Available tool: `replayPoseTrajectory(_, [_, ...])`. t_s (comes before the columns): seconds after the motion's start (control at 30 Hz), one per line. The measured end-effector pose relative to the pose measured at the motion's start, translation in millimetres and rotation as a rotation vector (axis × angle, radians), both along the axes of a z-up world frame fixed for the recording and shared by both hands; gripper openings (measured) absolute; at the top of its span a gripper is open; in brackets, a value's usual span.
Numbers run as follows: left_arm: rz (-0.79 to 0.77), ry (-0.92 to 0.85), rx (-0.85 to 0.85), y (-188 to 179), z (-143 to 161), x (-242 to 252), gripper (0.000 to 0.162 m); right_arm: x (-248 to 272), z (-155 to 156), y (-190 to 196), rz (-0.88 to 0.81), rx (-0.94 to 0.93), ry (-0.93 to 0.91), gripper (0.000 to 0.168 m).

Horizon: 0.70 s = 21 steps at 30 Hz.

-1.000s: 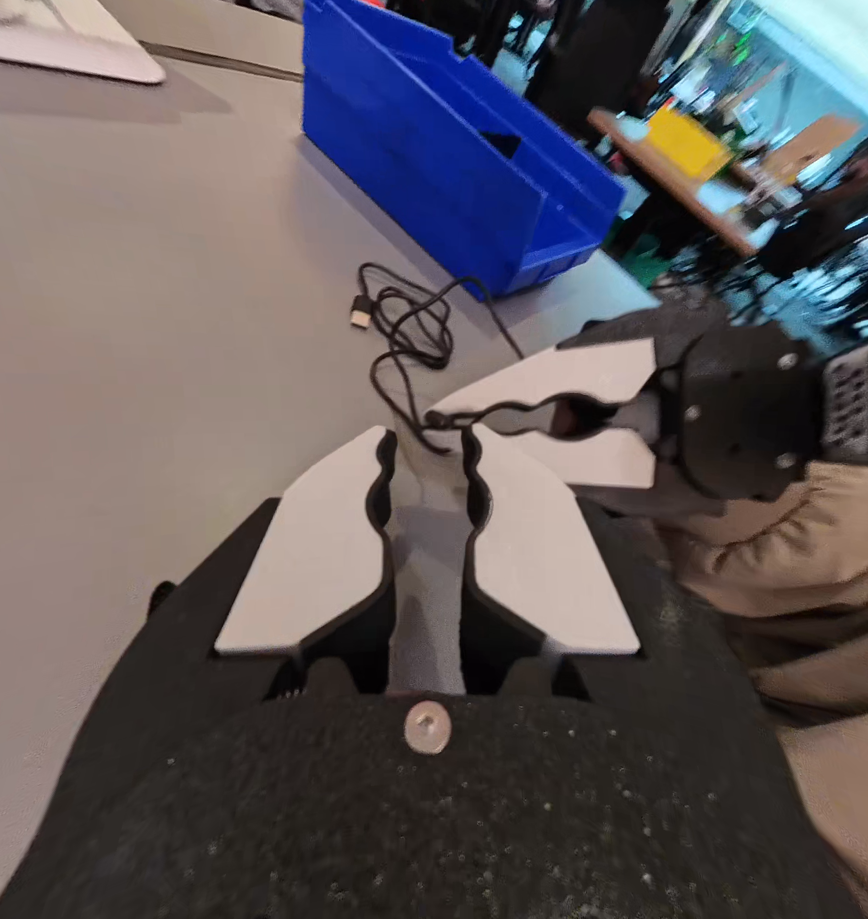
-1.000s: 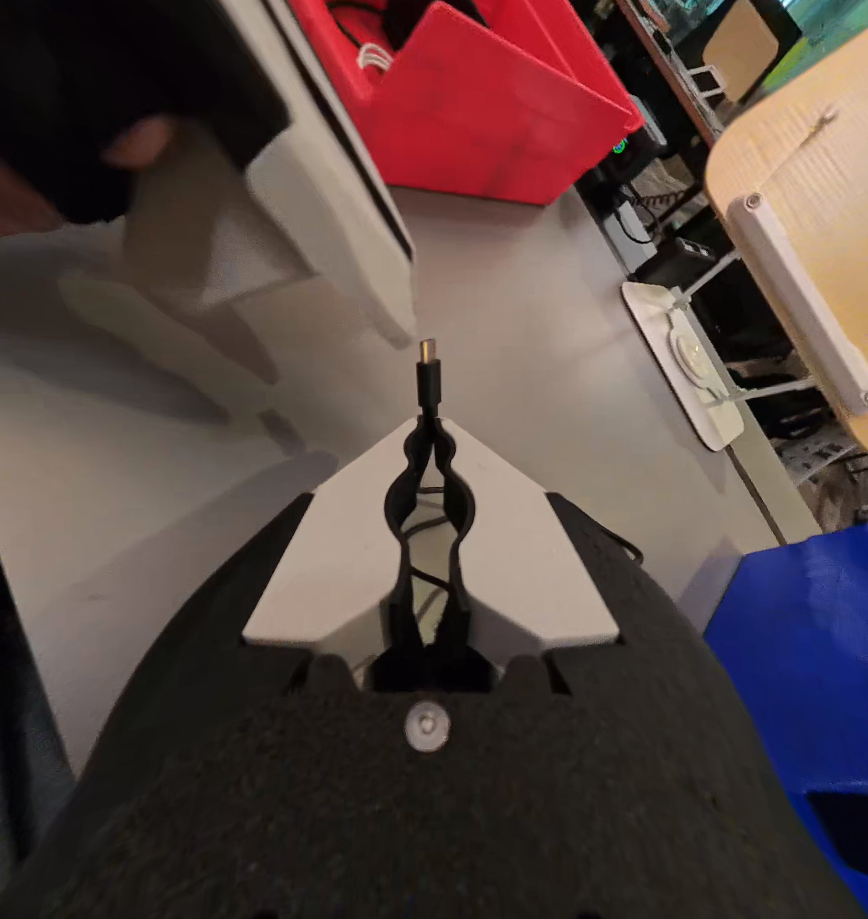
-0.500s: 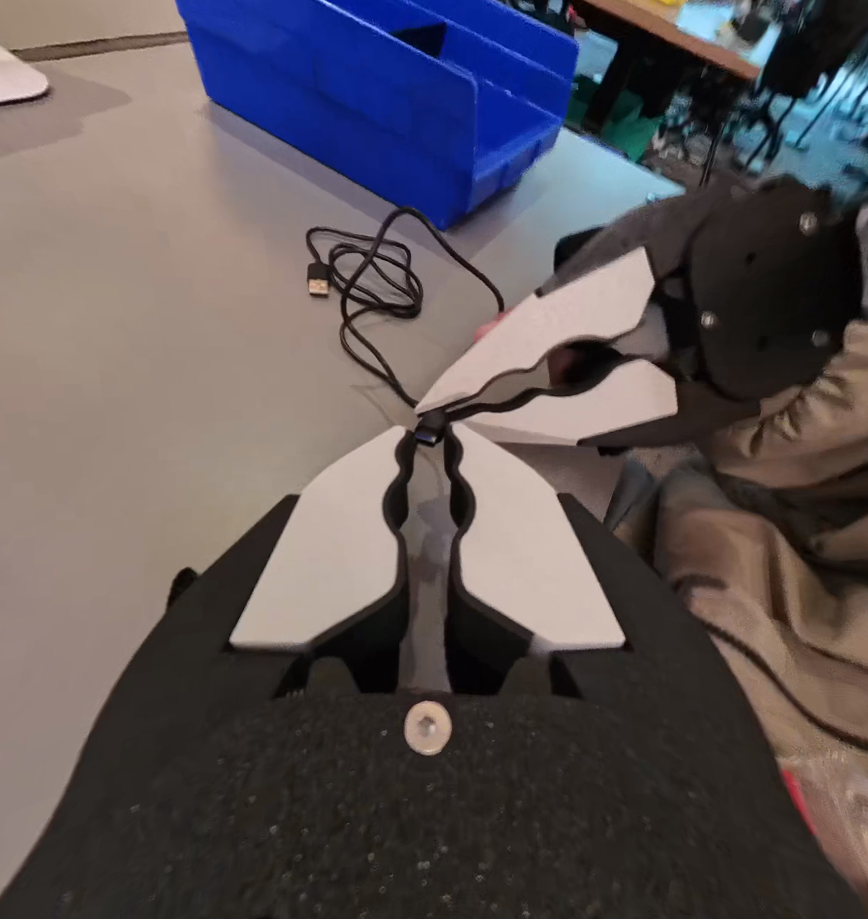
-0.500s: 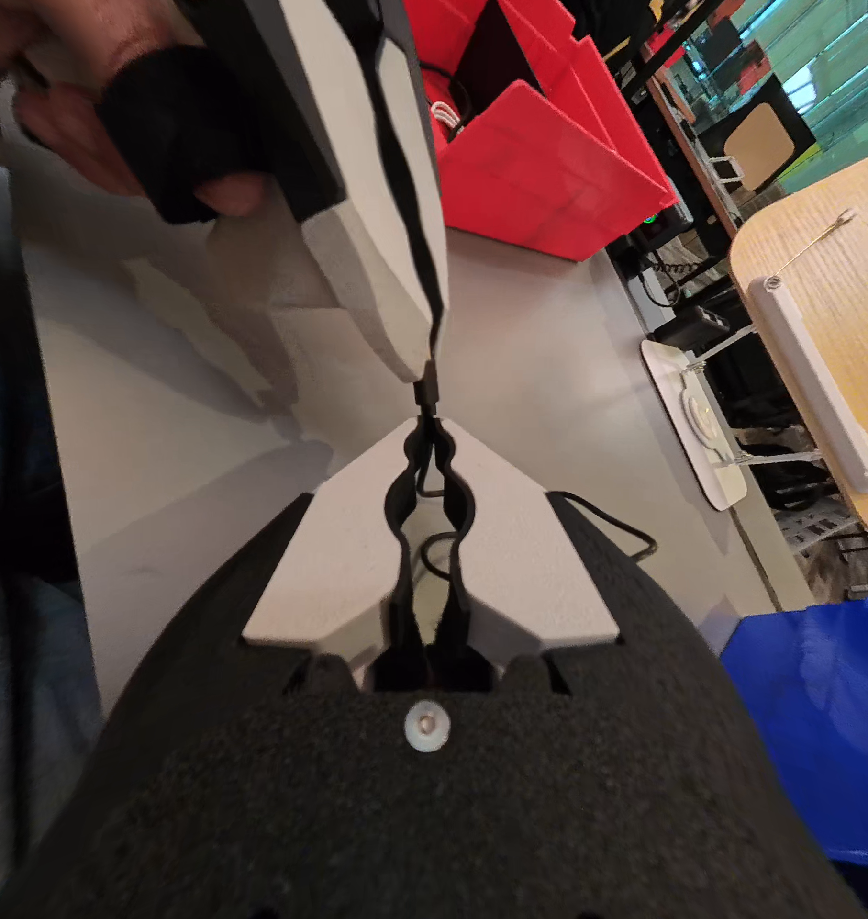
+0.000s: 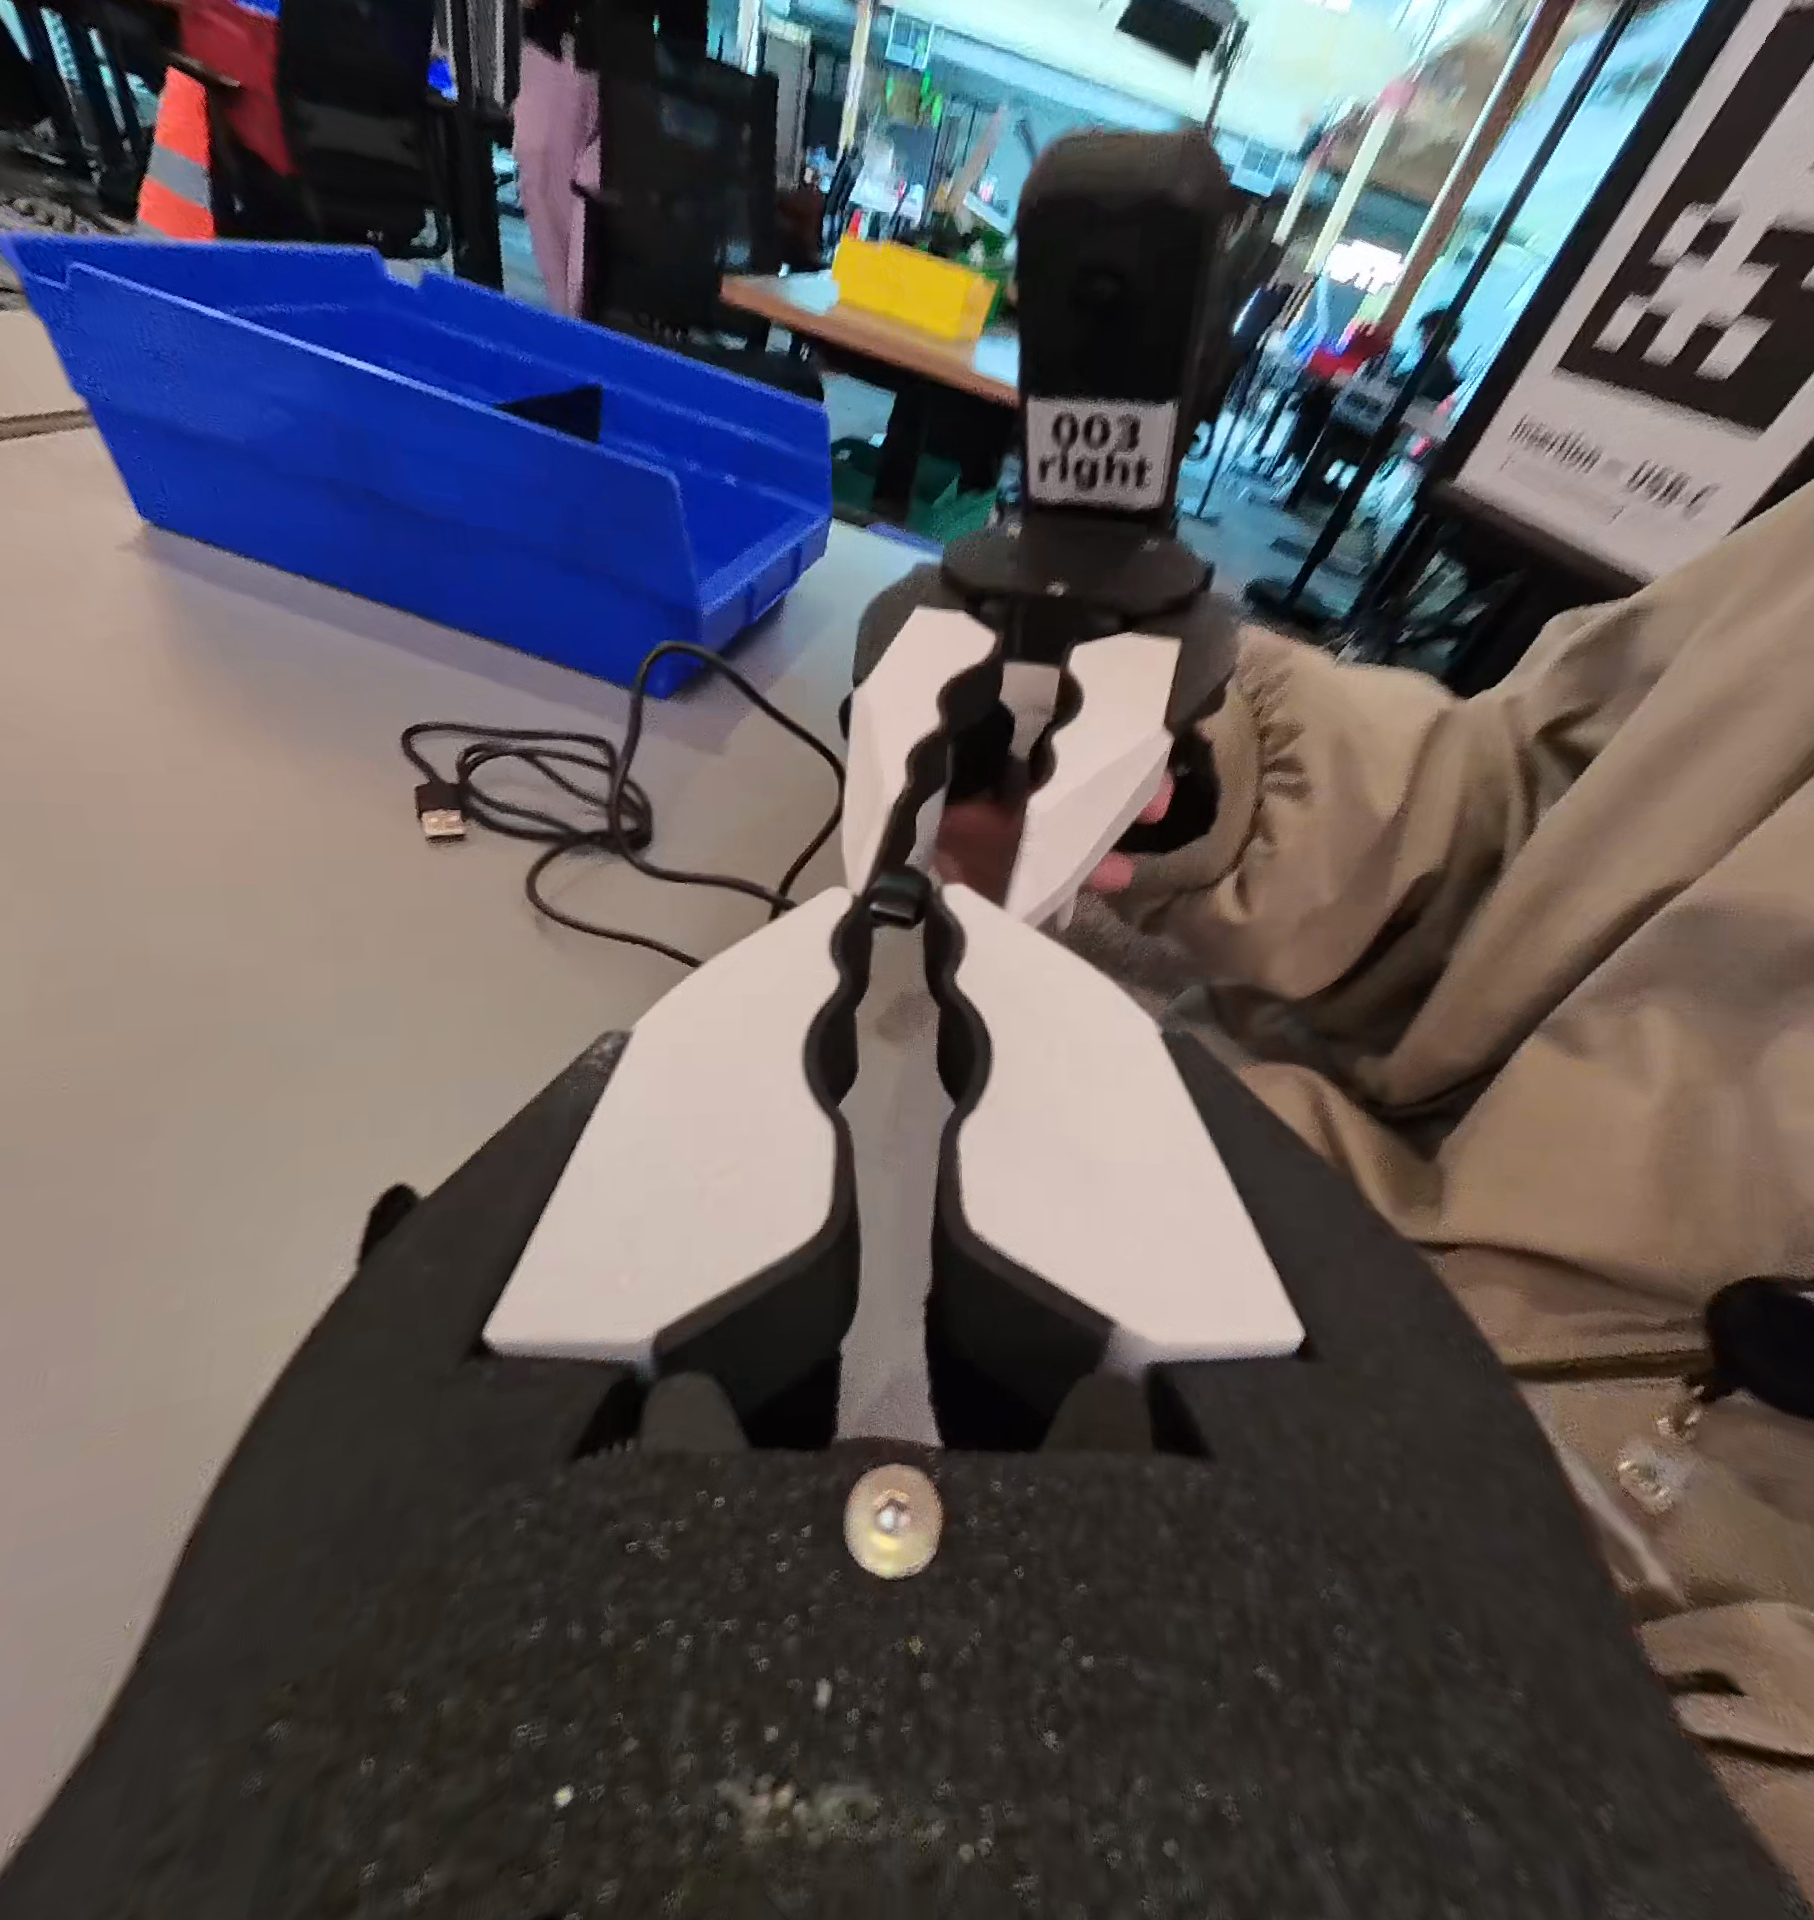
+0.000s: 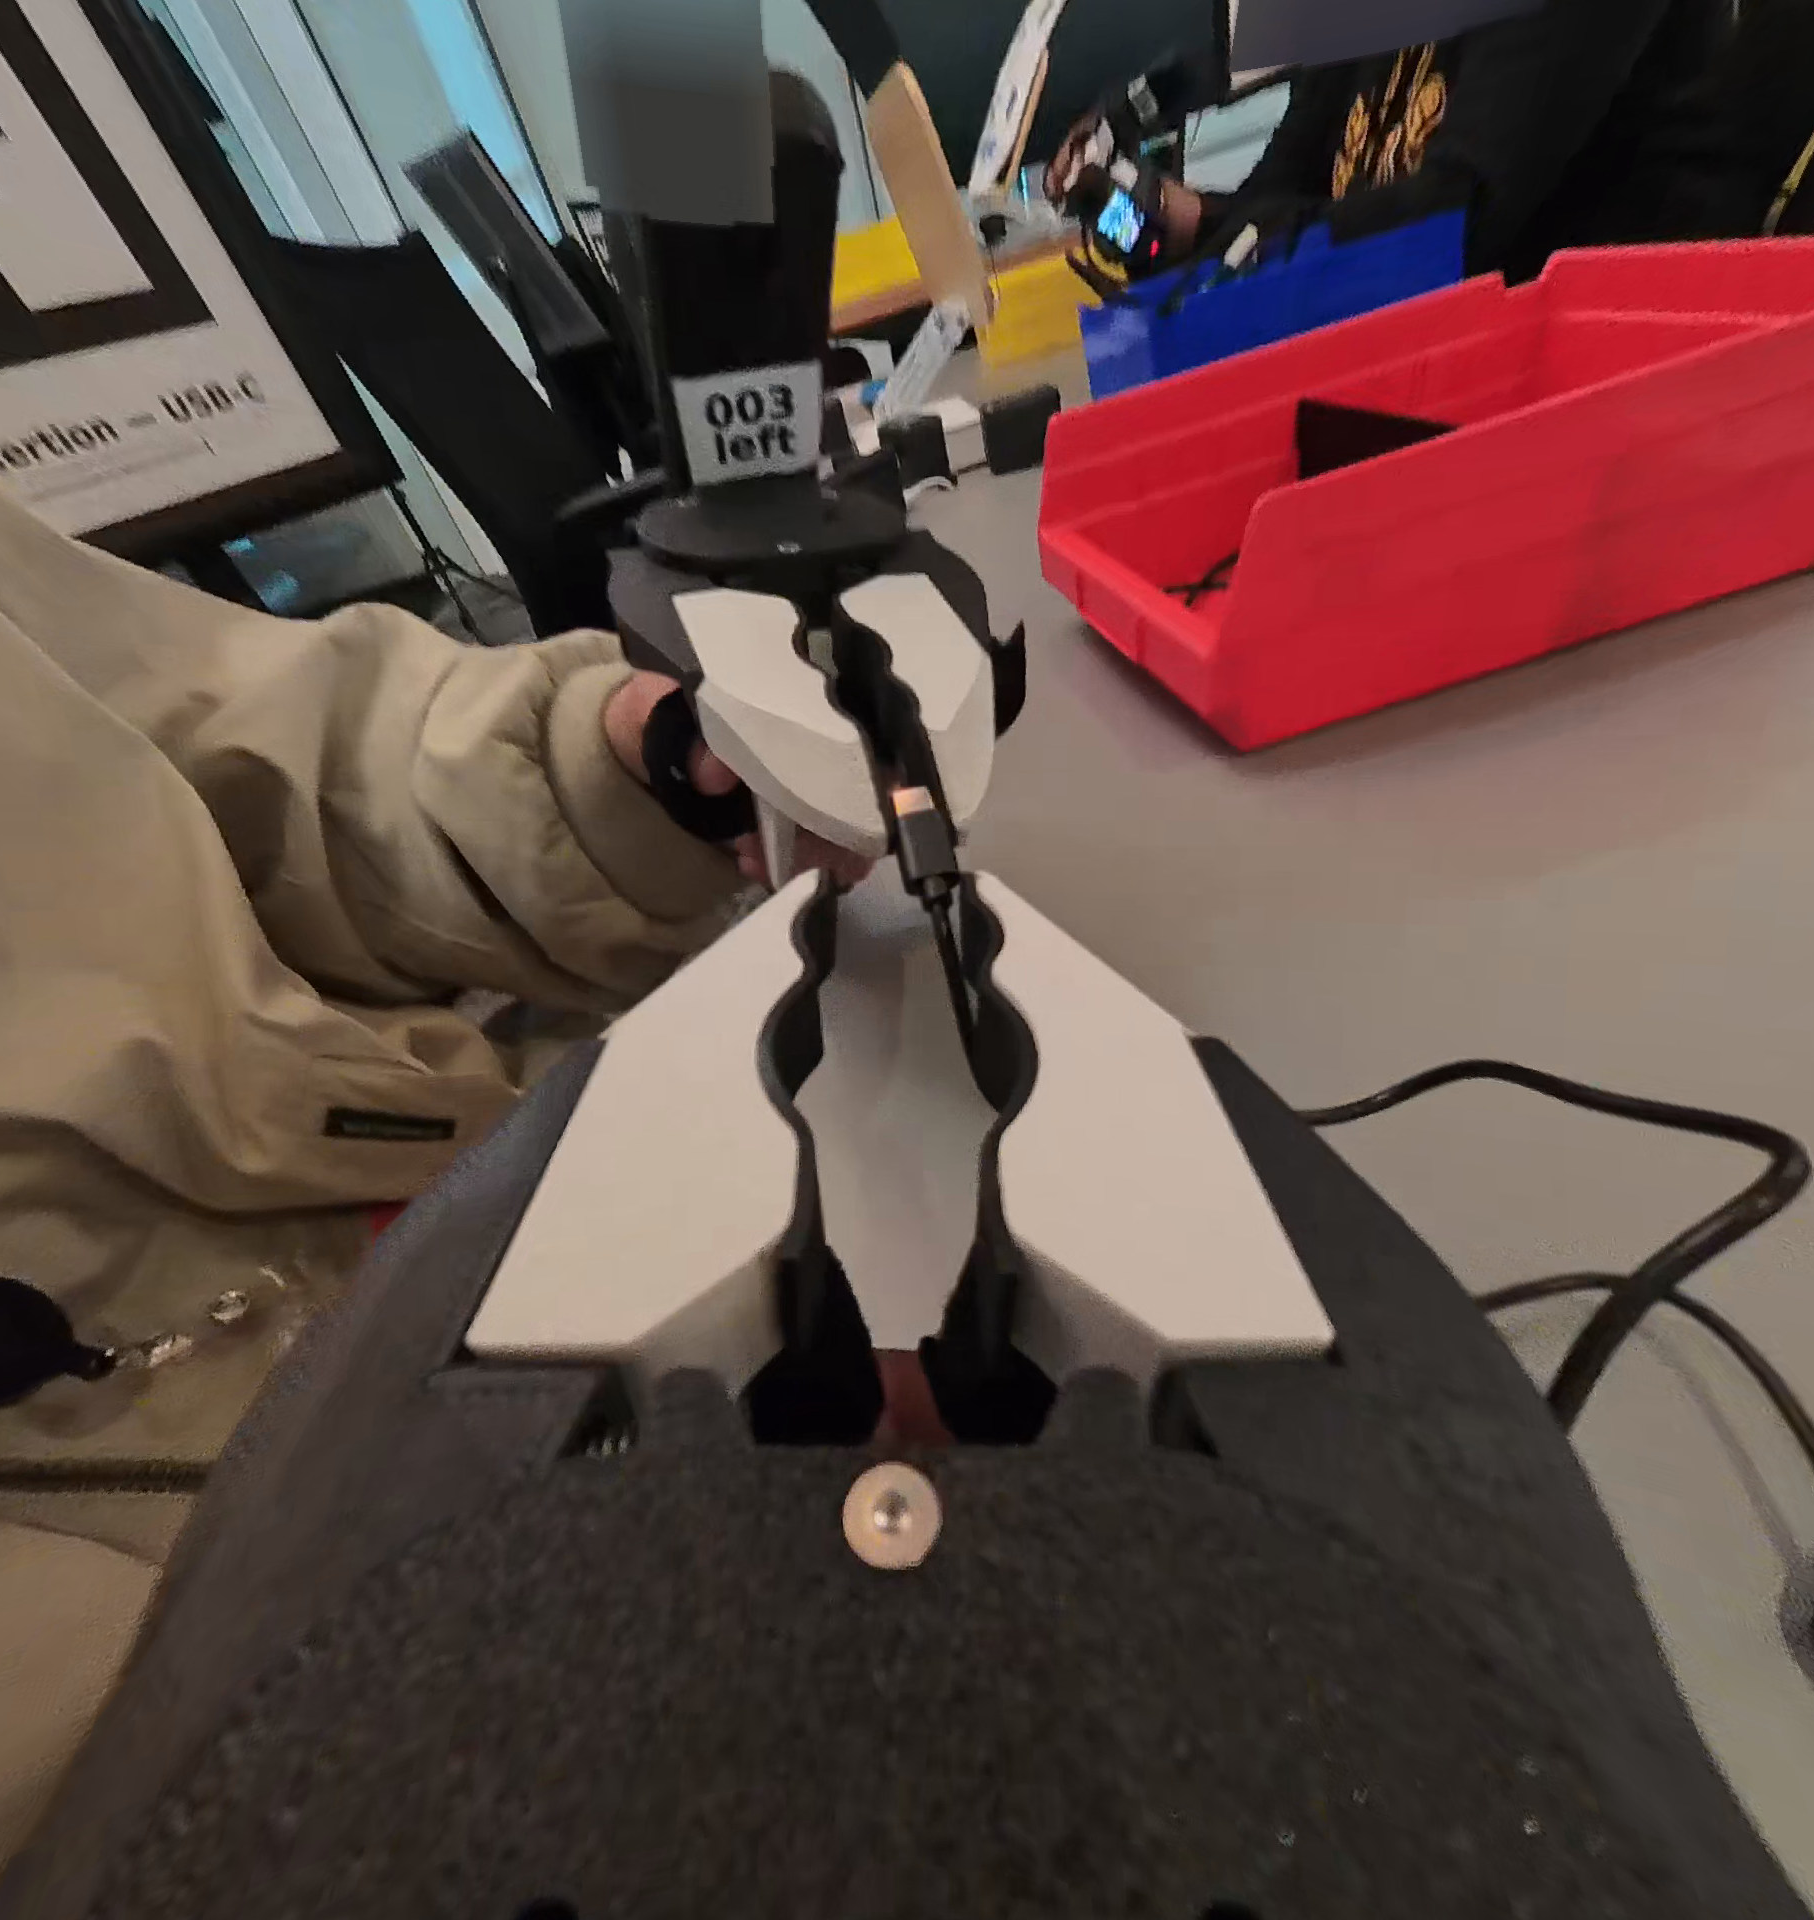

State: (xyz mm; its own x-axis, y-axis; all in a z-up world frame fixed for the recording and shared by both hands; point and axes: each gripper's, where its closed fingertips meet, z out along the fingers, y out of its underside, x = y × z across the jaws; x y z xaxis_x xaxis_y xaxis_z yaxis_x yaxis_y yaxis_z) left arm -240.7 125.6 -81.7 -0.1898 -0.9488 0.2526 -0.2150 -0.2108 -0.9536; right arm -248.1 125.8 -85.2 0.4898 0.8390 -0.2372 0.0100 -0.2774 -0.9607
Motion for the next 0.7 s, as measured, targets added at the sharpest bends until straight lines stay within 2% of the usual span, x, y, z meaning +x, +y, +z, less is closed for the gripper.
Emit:
replayPoseTrajectory(0.17, [-0.039,-0.073,-0.080,-3.5,12.9,-2.7,0.010,-1.5,8.8,1.5,-0.020,0.042,0.041,0.008])
replayPoseTrajectory(0.53, [-0.059,-0.110,-0.114,-7.2,17.2,-2.7,0.010,1.3,24.0,-1.4,-0.016,0.049,0.140,0.010])
replayPoseTrajectory(0.7, [-0.046,-0.108,-0.129,-5.1,15.9,0.8,0.010,4.3,21.8,1.2,-0.034,0.056,0.123,0.010])
